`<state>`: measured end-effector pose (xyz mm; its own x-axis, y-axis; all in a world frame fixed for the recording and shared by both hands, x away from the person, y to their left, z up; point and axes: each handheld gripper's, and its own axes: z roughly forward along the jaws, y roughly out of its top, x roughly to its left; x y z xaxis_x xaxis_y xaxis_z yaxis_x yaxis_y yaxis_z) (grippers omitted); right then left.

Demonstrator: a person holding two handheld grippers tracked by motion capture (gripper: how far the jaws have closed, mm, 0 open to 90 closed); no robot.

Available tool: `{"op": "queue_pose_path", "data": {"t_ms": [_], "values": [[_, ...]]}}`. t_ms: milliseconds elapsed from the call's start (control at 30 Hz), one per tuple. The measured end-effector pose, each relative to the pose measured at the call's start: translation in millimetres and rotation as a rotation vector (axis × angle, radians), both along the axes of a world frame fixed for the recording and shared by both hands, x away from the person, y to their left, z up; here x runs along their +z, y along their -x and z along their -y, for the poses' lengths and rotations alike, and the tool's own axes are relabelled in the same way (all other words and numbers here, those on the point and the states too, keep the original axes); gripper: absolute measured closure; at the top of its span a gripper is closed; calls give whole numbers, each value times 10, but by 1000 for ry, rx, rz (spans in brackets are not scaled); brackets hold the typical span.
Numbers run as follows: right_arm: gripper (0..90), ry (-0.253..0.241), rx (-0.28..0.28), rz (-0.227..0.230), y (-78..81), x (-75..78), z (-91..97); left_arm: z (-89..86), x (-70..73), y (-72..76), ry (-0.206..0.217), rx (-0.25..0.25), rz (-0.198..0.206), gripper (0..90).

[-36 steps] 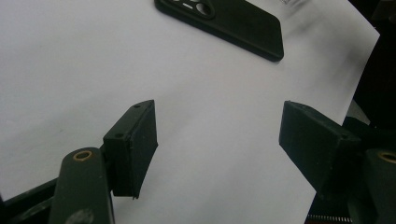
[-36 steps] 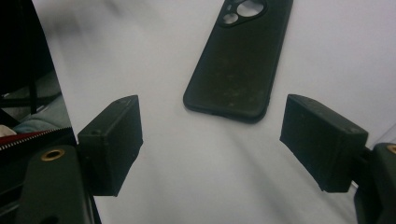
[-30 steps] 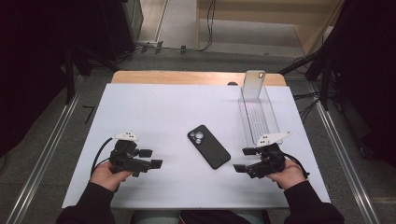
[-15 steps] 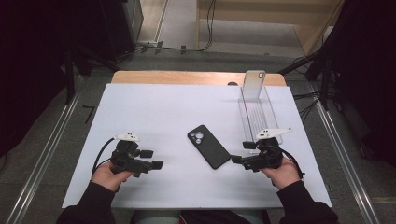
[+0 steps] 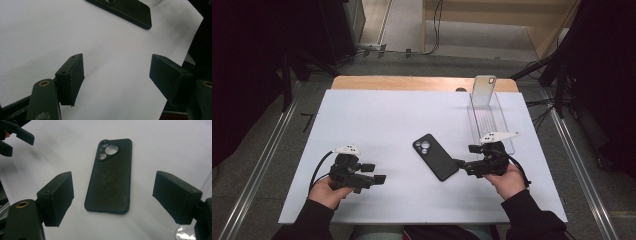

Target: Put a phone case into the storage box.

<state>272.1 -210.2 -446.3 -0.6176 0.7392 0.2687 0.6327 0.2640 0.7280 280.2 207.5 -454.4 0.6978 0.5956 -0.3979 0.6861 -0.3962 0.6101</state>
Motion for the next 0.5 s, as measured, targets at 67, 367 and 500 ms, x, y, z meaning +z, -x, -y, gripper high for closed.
{"op": "queue_pose_path", "data": {"t_ms": [67, 367, 500], "values": [[154, 3, -5, 1, -29, -3, -21, -17, 1, 8, 3, 9, 0, 281], [154, 6, 1, 11, -168, 41, -168, -97, 8, 59, 3, 36, -2, 281], [154, 10, -7, 17, -209, 74, -221, -99, -2, 69, -2, 32, -2, 281]]}}
